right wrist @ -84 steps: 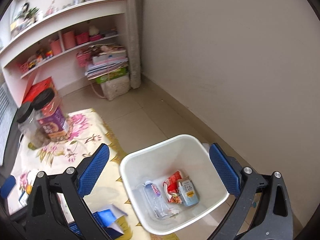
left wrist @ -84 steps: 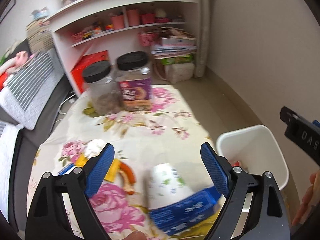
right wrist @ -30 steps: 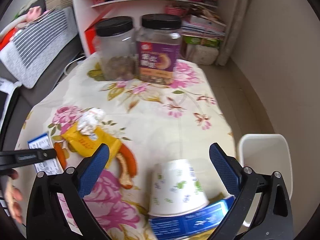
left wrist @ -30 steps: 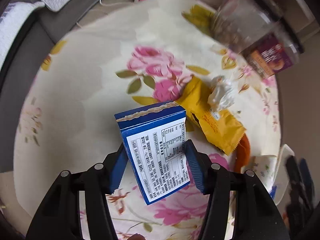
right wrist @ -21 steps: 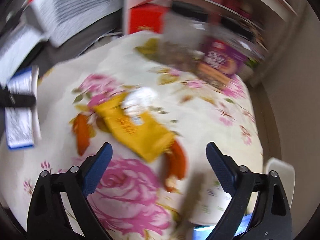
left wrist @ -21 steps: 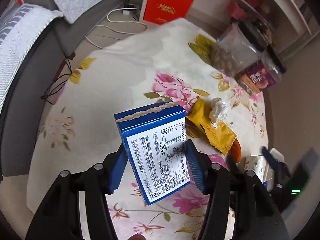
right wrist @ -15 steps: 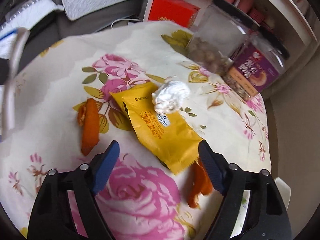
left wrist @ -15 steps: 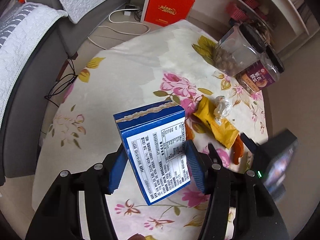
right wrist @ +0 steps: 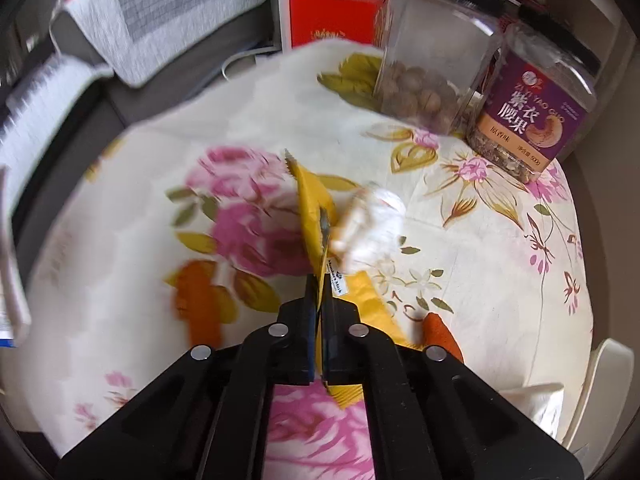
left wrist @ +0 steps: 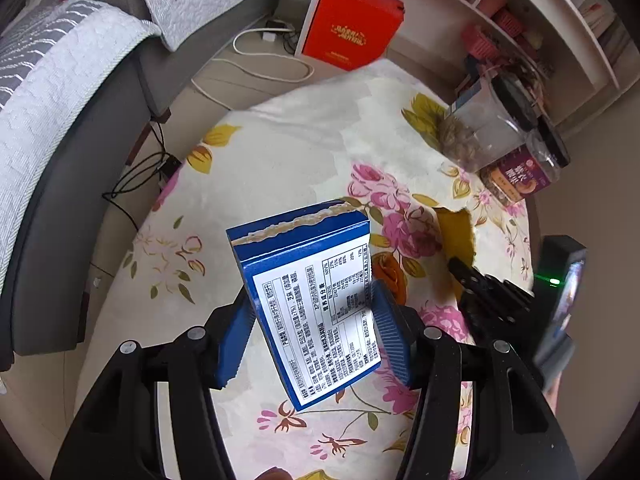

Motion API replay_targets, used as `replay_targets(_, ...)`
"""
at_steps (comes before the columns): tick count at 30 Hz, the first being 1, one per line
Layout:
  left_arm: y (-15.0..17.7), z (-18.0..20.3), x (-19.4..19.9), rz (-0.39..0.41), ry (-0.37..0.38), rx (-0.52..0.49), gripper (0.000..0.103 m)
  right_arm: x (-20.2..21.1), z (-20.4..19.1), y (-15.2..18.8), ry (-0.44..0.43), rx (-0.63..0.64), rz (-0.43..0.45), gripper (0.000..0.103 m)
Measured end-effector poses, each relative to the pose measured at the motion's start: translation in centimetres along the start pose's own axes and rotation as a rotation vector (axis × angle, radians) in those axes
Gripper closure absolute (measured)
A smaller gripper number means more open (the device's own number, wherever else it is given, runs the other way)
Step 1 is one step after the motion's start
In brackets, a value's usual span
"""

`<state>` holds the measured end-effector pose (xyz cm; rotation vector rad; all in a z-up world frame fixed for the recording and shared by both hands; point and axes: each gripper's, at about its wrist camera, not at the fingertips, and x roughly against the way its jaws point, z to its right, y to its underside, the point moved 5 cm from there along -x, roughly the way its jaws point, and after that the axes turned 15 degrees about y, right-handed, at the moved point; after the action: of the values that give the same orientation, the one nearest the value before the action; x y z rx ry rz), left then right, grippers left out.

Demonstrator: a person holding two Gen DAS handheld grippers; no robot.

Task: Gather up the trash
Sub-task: 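Lift the yellow snack bag with the right gripper and drop it into the white bin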

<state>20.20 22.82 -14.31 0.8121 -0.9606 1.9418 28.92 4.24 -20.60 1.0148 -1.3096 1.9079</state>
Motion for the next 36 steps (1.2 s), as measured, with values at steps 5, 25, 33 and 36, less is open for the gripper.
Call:
replay_targets(5, 0.0, 0.3, 1.0, 0.030, 0.018, -0.006, 0.046, 3.9, 0.4, -0.9, -0.045, -0.047, 0.060, 0.103)
replay_targets(25, 1.1, 8.0, 3.3, 0.209, 0.083, -0.171, 0.046, 12.5, 8.1, 2.1, -0.035, -0.268, 0.240, 0.103)
replay_targets(33, 2.4, 11.8, 1.0, 0.215, 0.078, -0.236, 0.046, 13.1, 11.8, 3.3, 0.003, -0.345, 0.265, 0.103)
replay_targets(36, 2.7, 13.5, 0.4, 0.221, 0.090, -0.253, 0.046, 13.5, 13.3, 3.7, 0.021, -0.361, 0.277, 0.103)
